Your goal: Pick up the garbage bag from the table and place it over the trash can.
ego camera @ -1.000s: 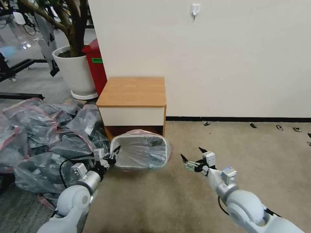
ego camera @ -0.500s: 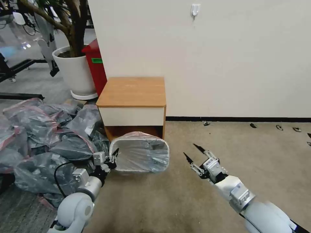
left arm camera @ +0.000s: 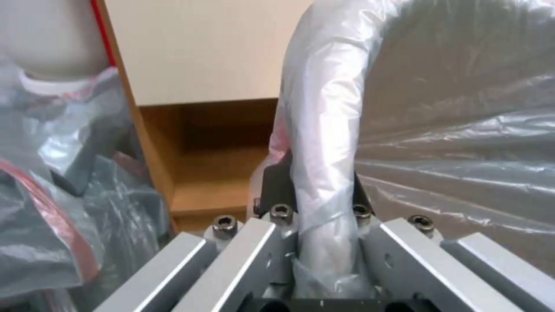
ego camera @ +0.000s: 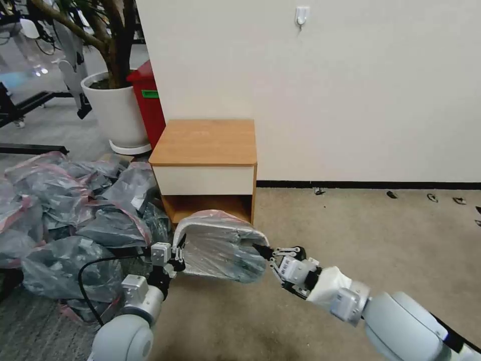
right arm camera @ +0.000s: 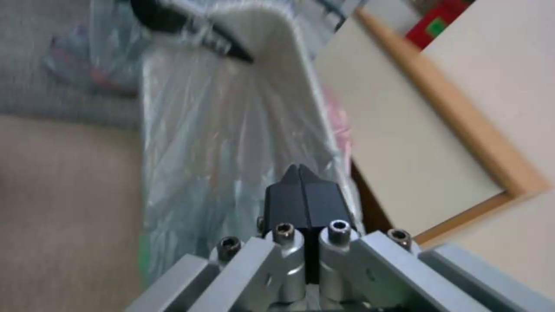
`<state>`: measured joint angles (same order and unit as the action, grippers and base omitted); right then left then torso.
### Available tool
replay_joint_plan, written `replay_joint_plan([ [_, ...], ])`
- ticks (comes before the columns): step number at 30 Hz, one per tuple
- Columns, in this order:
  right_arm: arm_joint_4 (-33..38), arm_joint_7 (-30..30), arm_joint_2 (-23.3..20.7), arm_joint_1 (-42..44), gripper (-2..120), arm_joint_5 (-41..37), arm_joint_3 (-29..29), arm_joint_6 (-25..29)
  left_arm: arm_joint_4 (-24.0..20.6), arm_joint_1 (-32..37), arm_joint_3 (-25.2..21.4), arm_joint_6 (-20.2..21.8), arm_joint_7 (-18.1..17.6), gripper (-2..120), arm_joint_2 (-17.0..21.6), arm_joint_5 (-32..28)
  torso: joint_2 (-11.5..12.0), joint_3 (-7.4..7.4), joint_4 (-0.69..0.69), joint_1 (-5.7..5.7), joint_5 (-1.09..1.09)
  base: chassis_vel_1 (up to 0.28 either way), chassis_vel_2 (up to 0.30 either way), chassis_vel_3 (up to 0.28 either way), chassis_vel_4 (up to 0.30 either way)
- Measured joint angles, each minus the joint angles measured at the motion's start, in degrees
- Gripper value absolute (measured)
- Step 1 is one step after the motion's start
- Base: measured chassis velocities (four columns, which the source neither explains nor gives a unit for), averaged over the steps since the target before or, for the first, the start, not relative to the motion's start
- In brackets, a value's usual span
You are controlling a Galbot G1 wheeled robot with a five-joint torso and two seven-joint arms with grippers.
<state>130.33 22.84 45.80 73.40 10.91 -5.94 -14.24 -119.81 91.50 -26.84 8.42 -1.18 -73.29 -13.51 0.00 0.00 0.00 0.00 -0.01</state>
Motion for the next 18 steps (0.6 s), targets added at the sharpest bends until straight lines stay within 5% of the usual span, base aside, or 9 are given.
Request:
replay_joint_plan([
  [5,-3.37,0.89,2.48,-3.69,0,3.88,4.19,-2.54,-0.24,0.64,0.73,-0.76,-0.01,2,-1.16,3.60,0.00,0.00,0.01,0.00,0.02,0.000,0.000,0.000,0.000],
  [8,-4.96,1.51,4.89,-6.53,0,6.12,7.99,-8.39,-0.14,0.76,1.45,-0.94,-0.03,2,-1.94,6.19,0.00,0.00,0.00,0.00,0.01,0.000,0.000,0.000,0.000],
  [18,-9.25,5.37,7.13,-10.51,0,10.56,11.09,-11.09,1.35,0.36,2.79,-1.64,-0.04,2,-4.17,10.71,0.00,0.00,0.00,0.00,0.00,0.000,0.000,0.000,0.000],
])
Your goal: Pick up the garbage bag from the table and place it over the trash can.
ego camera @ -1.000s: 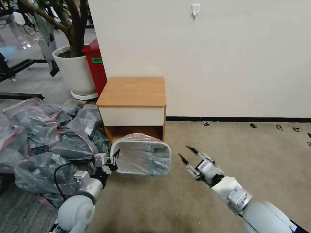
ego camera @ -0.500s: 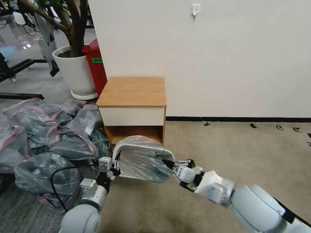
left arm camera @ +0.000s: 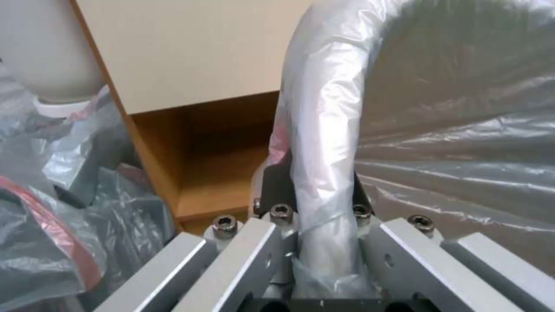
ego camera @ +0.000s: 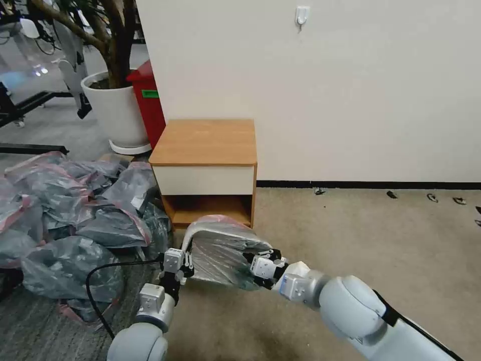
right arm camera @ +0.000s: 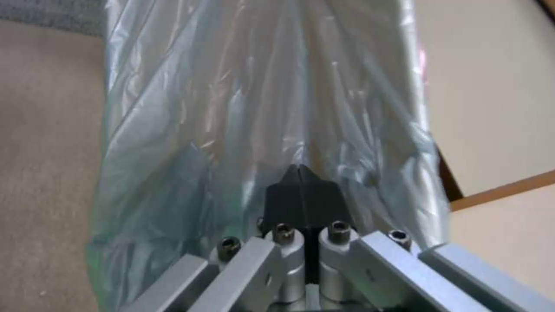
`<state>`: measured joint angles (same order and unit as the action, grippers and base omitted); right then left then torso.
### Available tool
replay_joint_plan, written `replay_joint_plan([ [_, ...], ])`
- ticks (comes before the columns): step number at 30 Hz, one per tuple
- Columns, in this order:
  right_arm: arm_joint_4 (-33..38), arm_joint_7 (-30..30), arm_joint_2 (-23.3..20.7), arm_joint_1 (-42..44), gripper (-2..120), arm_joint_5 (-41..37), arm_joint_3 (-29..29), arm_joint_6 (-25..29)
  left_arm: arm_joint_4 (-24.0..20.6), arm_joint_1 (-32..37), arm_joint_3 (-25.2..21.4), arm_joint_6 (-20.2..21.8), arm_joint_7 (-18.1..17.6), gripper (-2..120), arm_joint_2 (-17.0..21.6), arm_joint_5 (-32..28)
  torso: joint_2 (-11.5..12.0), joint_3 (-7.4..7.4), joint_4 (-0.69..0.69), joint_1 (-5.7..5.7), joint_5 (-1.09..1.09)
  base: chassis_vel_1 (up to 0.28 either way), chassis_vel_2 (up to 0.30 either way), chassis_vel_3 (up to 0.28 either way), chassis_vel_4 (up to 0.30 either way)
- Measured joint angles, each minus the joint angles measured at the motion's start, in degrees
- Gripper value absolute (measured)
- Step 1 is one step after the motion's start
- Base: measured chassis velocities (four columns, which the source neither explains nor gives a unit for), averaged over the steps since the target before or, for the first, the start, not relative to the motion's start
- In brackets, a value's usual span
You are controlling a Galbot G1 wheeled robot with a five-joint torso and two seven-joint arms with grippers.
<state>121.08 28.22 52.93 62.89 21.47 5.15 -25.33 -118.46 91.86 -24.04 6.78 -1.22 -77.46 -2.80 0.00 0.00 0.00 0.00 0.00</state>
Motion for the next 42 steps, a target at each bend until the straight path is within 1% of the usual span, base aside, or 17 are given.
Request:
replay_joint_plan([
  [4,-1.26,1.65,0.66,-0.92,0,1.41,0.77,-0.07,0.18,-0.09,0.54,-0.26,0.09,2,-0.54,1.28,0.00,0.00,0.00,0.00,0.00,0.000,0.000,0.000,0.000],
  [14,-5.25,2.32,2.24,-3.28,0,2.93,2.97,-0.60,0.61,-0.05,0.82,-0.49,0.24,2,-1.06,1.81,0.00,0.00,0.00,0.00,0.00,0.000,0.000,0.000,0.000],
  [15,-6.78,2.32,2.90,-3.99,0,3.48,3.37,-0.65,0.62,0.04,0.67,-0.51,0.27,2,-0.89,1.59,0.00,0.00,0.00,0.00,0.00,0.000,0.000,0.000,0.000],
  [21,-7.39,2.30,3.11,-4.52,0,3.77,3.74,-0.95,0.46,0.09,0.51,-0.51,0.28,2,-0.61,1.30,0.00,0.00,0.00,0.00,0.00,0.000,0.000,0.000,0.000],
  [27,-8.51,2.38,2.88,-6.89,0,3.79,5.79,-1.80,0.44,-0.52,0.52,-0.42,0.28,2,-0.48,1.04,0.00,0.00,0.00,0.00,0.00,0.000,0.000,0.000,0.000],
  [35,-10.16,2.46,4.23,-9.45,0,3.69,7.99,-2.91,0.39,-0.62,0.20,-0.12,0.23,2,-0.11,0.03,0.00,0.00,0.01,0.00,0.00,0.000,0.000,0.000,0.000],
  [42,-10.95,2.44,5.91,-10.31,0,3.30,9.08,-4.64,0.33,-0.25,0.50,-0.11,0.16,2,-0.42,0.32,0.00,0.00,0.00,0.00,0.00,0.000,0.000,0.000,0.000],
])
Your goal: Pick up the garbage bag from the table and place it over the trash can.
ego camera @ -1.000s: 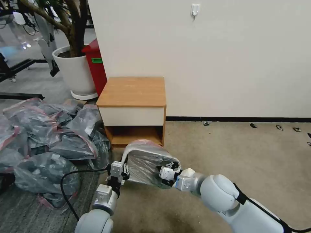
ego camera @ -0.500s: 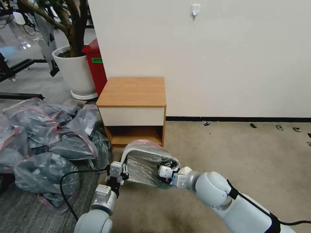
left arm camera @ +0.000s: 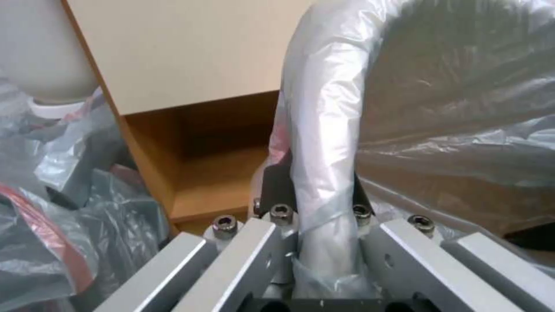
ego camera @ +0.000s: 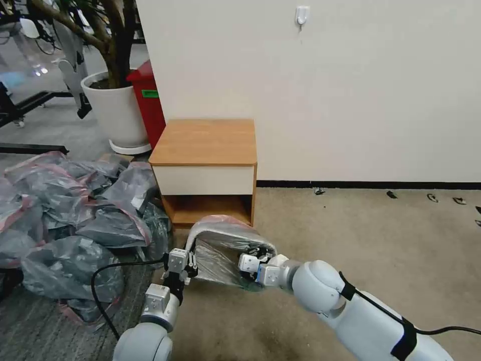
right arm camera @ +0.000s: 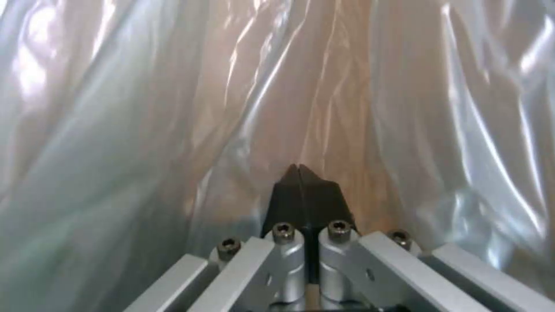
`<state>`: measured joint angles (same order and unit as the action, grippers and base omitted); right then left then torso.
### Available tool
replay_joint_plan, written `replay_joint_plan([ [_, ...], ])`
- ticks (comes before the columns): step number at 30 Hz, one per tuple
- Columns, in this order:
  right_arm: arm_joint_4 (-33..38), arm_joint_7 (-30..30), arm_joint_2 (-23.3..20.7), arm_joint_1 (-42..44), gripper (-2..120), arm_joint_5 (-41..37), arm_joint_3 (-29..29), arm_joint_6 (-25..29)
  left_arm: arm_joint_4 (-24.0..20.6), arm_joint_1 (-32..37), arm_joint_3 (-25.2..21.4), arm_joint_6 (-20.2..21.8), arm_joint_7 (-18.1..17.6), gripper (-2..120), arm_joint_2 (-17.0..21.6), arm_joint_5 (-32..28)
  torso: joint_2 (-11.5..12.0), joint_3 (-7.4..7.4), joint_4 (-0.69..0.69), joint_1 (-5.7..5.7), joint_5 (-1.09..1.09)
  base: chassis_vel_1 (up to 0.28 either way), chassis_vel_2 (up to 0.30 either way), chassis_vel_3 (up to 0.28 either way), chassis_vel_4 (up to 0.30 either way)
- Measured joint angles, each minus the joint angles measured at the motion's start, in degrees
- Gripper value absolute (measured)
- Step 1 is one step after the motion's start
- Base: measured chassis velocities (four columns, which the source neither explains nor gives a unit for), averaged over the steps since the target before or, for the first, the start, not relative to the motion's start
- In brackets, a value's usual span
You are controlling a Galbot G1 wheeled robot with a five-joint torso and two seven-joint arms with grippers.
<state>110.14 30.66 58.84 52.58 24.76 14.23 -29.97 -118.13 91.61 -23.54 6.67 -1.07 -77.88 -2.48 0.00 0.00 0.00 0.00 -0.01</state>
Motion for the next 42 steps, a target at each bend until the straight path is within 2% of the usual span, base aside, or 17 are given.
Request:
replay_joint_plan([
  [27,-8.05,-4.09,6.44,-3.71,0,1.33,4.05,-5.68,0.17,-0.19,1.00,0.06,-0.11,2,-0.48,0.77,0.00,0.00,0.00,0.00,0.00,0.000,0.000,0.000,0.000],
  [35,-12.96,-5.55,7.81,-5.09,0,1.85,4.31,-6.12,-0.11,-0.07,0.90,0.06,-0.12,2,-0.53,0.72,0.00,0.00,0.00,0.00,0.00,0.000,0.000,0.000,0.000],
  [42,-17.45,-7.47,10.83,-6.05,0,2.42,4.66,-9.39,0.37,-0.74,1.02,0.19,-0.12,2,-0.69,0.53,0.00,0.00,0.00,0.00,0.00,0.000,0.000,0.000,0.000],
])
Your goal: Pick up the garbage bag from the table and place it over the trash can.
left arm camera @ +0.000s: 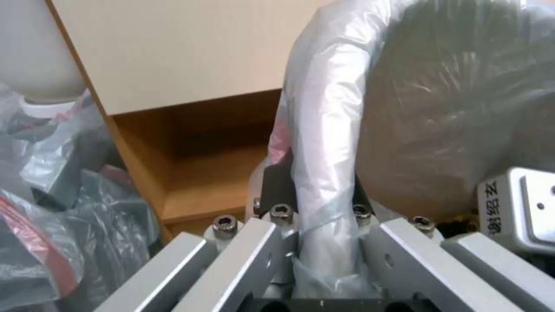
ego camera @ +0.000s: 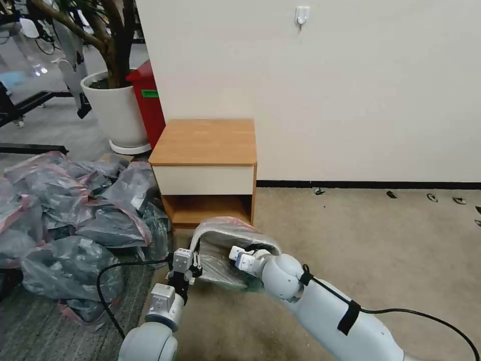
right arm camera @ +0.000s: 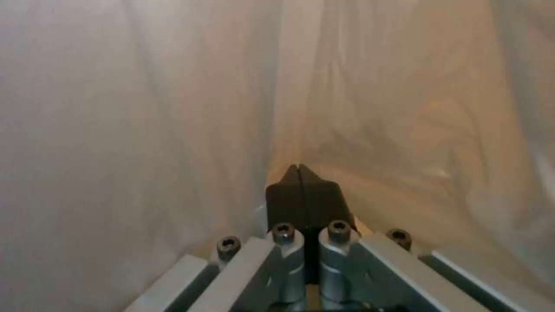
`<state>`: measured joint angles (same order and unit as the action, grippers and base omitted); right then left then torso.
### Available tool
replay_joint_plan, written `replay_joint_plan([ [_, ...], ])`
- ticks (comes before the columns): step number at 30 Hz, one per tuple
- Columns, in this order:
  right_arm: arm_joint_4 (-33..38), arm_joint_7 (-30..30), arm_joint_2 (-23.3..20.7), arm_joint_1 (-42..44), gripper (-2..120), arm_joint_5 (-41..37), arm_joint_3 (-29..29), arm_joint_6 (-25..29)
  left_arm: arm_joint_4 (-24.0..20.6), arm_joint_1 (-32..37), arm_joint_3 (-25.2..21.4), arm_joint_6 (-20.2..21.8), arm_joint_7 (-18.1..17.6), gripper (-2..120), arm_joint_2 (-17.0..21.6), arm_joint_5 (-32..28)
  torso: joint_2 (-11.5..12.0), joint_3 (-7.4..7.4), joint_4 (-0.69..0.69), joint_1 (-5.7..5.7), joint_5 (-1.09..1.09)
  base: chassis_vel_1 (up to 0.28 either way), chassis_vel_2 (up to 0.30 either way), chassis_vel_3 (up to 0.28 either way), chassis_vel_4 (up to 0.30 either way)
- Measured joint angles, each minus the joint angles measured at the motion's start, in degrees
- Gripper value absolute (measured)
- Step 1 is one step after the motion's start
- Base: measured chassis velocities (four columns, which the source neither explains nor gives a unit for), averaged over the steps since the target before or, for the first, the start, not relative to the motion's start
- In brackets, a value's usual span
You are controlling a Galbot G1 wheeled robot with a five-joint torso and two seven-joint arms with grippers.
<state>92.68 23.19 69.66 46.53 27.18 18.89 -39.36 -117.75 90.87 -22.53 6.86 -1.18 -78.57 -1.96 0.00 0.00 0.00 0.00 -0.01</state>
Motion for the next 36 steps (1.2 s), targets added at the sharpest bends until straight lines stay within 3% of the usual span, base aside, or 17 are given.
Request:
replay_joint_plan([
  [18,-4.50,-0.62,2.19,-2.37,0,0.38,2.02,-0.95,-0.47,0.34,0.15,0.15,0.00,2,-0.26,-1.12,0.00,0.00,0.00,0.00,0.00,0.000,0.000,0.000,0.000],
  [36,-5.17,-1.68,1.37,-2.15,0,0.51,1.82,-0.94,-1.26,0.88,0.22,0.45,0.09,2,-0.39,-1.96,0.00,0.00,0.00,0.00,0.00,0.000,0.000,0.000,0.000],
])
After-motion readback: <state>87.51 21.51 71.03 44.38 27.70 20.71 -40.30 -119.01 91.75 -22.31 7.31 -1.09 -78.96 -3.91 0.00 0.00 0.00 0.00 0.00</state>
